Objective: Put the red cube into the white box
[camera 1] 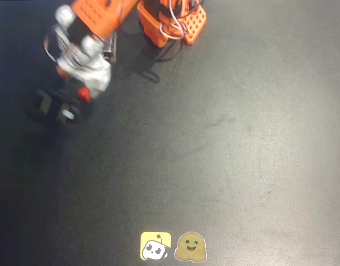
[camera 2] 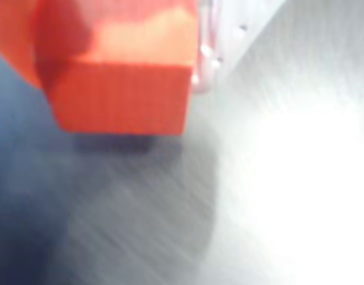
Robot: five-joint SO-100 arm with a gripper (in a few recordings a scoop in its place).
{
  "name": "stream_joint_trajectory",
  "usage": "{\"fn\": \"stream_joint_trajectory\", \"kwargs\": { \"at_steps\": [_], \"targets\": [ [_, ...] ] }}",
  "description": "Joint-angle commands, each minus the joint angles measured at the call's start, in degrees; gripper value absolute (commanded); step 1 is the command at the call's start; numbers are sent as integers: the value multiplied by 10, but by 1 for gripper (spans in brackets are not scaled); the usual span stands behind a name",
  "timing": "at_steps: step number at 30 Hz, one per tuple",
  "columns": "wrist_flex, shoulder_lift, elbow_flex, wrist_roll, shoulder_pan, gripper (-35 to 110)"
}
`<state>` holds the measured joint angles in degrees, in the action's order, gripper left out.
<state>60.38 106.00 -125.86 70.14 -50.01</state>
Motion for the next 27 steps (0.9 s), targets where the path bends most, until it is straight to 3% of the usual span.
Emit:
{"fn": "stream_joint_trajectory", "kwargs": {
  "at_steps": [1, 6, 12, 27],
  "targets": [
    [113, 24, 92, 60, -46, 0],
    [308, 4, 233, 147, -116, 0],
    [414, 32, 239, 149, -181, 0],
    [429, 109, 120, 149, -235, 0]
  ]
}}
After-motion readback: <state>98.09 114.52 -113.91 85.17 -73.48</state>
